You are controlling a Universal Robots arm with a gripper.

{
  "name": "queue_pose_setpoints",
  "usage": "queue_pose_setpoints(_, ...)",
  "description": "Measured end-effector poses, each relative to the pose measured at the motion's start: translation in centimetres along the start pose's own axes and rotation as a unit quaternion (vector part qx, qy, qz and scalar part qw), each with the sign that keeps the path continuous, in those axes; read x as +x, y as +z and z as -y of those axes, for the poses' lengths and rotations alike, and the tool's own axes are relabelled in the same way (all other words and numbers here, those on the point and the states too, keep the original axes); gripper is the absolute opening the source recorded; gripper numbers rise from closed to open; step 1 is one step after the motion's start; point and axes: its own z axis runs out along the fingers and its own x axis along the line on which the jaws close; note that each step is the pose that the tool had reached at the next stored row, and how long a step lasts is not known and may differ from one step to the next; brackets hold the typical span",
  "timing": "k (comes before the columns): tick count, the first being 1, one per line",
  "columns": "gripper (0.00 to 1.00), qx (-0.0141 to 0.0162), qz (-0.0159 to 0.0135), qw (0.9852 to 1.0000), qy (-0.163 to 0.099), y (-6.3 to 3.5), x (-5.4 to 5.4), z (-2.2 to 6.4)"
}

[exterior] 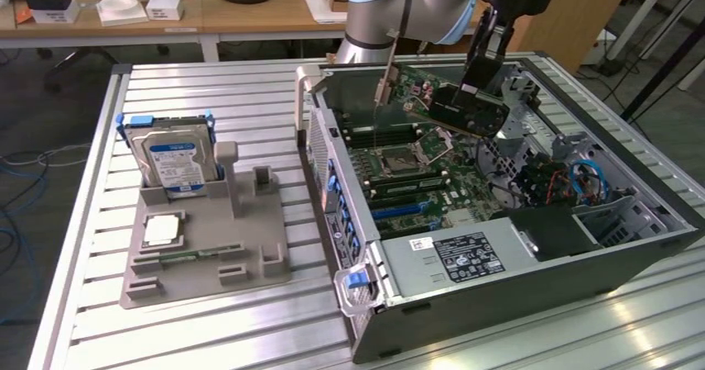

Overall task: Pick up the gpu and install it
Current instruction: 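Insert the gpu into the slot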

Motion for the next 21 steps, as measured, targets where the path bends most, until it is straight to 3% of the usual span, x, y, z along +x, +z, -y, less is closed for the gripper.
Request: queue_pose_setpoints(21,0.26,0.0004,-0.0020,0.9990,-0.045,0.19,-0.02,0.03)
